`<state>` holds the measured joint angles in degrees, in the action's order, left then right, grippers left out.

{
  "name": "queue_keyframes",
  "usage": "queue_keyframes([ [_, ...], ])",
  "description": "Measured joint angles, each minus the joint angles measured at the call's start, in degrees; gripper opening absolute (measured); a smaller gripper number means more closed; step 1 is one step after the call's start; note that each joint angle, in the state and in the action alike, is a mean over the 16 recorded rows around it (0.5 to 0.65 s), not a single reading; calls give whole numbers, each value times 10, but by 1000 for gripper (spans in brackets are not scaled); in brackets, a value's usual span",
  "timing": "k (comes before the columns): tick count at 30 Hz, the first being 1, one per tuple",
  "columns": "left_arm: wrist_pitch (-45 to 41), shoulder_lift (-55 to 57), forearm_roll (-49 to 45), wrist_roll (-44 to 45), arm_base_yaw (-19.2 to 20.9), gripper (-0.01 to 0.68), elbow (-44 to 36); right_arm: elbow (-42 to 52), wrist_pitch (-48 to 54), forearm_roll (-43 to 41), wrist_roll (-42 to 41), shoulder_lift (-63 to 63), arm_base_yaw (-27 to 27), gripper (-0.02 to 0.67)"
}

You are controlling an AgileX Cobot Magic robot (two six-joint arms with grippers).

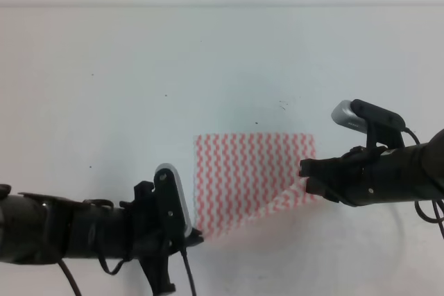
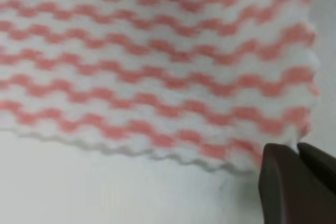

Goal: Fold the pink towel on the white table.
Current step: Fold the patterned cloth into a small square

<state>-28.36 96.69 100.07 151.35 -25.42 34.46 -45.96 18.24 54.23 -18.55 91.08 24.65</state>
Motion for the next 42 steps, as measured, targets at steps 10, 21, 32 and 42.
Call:
queue_keyframes([
  [10, 20, -15, -1, -115, 0, 0, 33, 0, -16, 1, 0, -1, 0, -2],
  [21, 57, -2, -1, -167, 0, 0, 69, 0, -44, 2, 2, -2, 0, -2],
  [32, 72, 8, -1, -171, 0, 0, 99, -5, -64, 3, 3, 4, 0, -2],
  [42, 98, 24, -1, -179, 0, 0, 131, -28, -70, 2, 3, 28, 0, -2],
])
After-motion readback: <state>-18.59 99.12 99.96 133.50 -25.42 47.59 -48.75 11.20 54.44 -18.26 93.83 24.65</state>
